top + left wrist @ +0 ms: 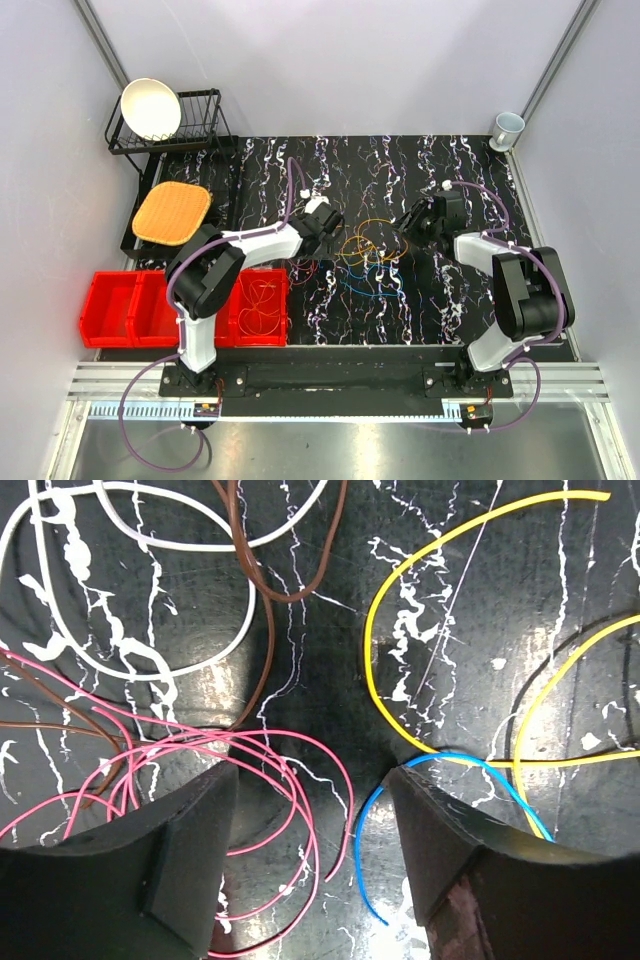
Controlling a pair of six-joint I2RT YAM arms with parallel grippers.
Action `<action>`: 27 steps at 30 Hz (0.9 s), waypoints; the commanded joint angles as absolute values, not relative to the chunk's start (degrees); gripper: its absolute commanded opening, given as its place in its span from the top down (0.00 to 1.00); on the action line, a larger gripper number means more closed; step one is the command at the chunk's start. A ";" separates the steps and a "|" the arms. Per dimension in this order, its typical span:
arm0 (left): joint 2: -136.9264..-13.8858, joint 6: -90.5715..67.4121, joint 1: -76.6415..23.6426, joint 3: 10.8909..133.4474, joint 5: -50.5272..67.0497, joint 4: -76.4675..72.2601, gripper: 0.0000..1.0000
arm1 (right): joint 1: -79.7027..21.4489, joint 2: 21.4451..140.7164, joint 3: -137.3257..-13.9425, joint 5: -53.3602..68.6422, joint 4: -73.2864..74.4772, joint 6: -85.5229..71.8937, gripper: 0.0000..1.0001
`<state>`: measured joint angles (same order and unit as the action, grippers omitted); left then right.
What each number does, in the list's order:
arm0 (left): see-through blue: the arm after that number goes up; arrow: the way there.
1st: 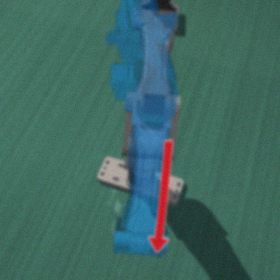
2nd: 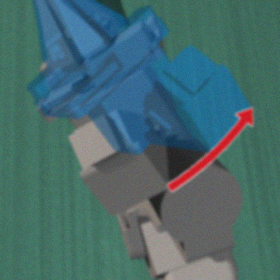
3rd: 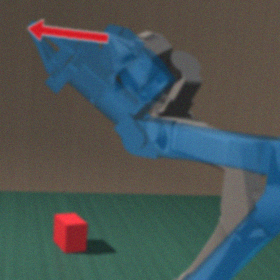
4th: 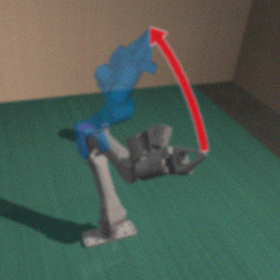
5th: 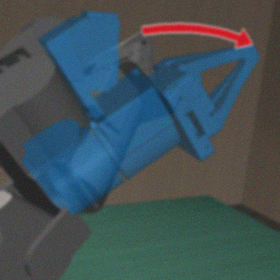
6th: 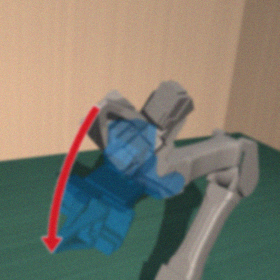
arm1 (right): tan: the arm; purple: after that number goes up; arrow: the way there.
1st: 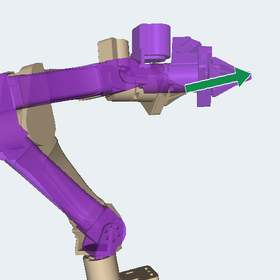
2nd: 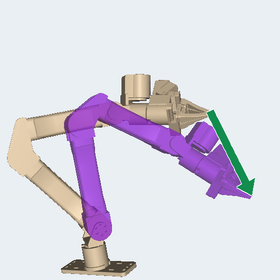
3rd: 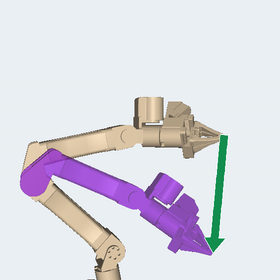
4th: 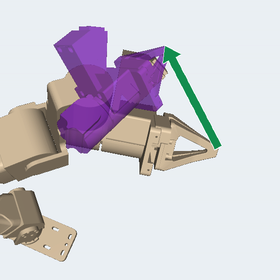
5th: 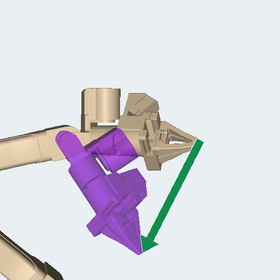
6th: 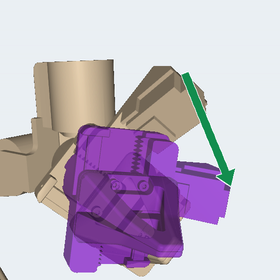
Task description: Untangle the cables
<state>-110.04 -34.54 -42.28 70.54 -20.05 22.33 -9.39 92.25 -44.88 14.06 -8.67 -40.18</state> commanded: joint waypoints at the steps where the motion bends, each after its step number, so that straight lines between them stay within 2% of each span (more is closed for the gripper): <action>1: -111.27 -36.30 -42.19 69.43 -19.51 20.12 0.39 | -9.49 93.34 -47.37 15.12 -9.58 -40.17 0.51; 9: -108.38 -37.62 -41.66 66.97 -22.58 20.30 0.40 | -9.58 94.66 -47.99 15.47 -9.67 -40.34 0.51; 13: -107.32 -37.62 -41.22 66.18 -22.50 19.60 0.31 | -9.58 95.18 -48.08 15.91 -9.93 -40.52 0.51; 16: -106.53 -37.70 -41.31 65.83 -21.89 19.07 0.28 | -9.58 95.62 -48.16 16.08 -10.02 -40.52 0.51; 27: -102.75 -39.99 -41.22 64.60 -24.43 18.02 0.29 | -9.58 96.24 -48.34 16.43 -10.11 -40.61 0.52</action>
